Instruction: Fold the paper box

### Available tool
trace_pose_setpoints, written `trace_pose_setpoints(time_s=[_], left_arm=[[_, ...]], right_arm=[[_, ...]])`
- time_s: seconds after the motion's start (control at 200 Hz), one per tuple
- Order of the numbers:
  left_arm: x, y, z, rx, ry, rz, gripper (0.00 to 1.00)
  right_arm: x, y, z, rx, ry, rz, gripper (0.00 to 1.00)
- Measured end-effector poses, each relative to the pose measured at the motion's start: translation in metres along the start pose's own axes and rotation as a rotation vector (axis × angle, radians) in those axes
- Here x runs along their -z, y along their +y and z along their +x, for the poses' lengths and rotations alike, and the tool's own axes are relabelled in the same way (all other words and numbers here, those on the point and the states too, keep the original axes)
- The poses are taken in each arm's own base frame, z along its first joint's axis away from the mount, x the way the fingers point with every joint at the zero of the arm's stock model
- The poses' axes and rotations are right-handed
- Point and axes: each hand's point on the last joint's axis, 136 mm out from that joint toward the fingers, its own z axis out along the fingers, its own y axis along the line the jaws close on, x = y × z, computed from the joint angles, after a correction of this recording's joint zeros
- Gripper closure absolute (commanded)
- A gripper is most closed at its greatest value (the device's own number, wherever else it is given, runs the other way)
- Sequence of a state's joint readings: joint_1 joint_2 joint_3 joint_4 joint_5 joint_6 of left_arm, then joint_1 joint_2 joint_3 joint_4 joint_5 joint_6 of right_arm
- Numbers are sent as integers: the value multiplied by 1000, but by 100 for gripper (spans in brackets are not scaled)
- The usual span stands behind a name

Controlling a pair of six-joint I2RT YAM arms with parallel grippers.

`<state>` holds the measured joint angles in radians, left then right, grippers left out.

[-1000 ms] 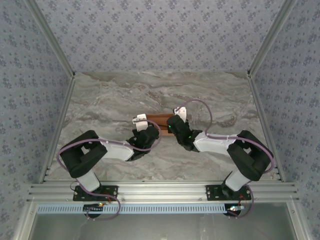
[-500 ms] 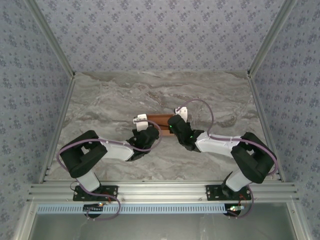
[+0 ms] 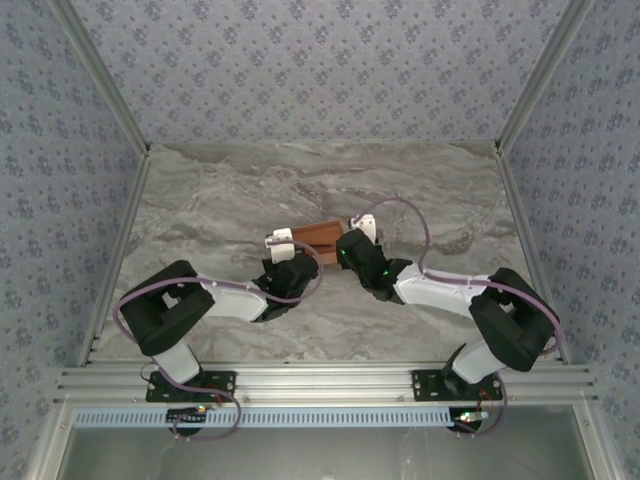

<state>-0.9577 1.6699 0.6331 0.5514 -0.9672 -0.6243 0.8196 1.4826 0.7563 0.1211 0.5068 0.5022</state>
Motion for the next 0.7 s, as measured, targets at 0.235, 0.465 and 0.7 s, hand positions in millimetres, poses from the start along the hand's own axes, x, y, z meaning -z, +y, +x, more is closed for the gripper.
trace_pose_setpoints(time_s=[0.235,0.465,0.7], left_arm=[[0,1,0,-11,-2,-5,100],[0,1,-1,-27,-2,-9,100],[0,-1,0,-31,-5,-12,100]], right_arm=[[28,1,-24,-1,-39,-57,47],[42,-7,-50,29,-44,-72,45],[30,-4,-106,-2,-45,-111,45]])
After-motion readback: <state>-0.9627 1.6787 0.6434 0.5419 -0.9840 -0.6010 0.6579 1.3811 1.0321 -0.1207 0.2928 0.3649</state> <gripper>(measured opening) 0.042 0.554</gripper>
